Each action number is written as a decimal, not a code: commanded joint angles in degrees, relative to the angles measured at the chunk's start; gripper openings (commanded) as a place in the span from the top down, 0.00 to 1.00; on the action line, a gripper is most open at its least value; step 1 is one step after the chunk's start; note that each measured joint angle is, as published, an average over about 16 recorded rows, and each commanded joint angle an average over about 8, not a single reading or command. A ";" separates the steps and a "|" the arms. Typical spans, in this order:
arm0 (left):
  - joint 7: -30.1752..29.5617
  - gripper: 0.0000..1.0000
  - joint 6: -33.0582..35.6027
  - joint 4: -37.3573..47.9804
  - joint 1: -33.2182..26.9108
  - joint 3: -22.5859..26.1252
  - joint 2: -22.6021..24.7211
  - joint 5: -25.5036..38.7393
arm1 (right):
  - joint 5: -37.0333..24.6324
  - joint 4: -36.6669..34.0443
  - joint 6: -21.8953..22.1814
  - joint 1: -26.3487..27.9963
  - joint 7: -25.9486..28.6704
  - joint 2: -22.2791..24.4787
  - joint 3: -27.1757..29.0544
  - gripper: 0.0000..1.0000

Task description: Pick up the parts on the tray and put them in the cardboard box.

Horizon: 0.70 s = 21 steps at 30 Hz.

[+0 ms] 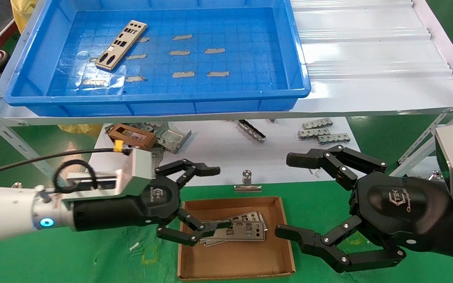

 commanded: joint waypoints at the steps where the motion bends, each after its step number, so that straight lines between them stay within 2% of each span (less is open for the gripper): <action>1: -1.11 0.00 -0.01 -1.73 0.67 -0.61 -1.16 -0.76 | 0.00 0.00 0.00 0.00 0.00 0.00 0.00 0.00; 21: -12.24 0.00 -0.13 -18.97 7.39 -6.70 -12.68 -8.37 | 0.00 0.00 0.00 0.00 0.00 0.00 0.00 0.00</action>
